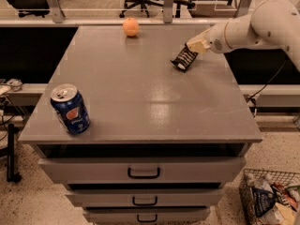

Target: Move rxbar chocolate near orange

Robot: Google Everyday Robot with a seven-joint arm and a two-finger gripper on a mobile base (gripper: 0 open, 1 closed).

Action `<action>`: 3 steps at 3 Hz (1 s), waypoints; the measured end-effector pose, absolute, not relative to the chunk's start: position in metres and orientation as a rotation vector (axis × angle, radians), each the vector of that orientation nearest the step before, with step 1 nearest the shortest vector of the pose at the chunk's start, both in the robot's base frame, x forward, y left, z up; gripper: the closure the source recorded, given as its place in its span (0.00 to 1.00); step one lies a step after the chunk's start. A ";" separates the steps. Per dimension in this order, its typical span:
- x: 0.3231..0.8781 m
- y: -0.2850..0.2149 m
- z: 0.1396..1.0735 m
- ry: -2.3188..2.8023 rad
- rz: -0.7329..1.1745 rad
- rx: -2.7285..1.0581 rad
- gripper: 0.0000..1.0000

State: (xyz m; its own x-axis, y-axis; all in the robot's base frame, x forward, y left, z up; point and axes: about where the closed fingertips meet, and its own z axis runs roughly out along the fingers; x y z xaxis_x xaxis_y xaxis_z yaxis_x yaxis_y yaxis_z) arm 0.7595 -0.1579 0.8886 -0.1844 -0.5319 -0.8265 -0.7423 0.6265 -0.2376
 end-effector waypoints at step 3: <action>0.829 -0.118 0.885 1.786 0.258 -0.843 1.00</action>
Offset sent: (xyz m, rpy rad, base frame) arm 0.0739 0.0304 0.0043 0.1210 -0.1147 -0.1393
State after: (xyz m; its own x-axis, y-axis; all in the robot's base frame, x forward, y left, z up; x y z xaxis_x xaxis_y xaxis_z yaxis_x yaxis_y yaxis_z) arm 0.8295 -0.1184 0.8855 -0.1558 -0.4164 -0.8957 -0.6528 0.7240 -0.2230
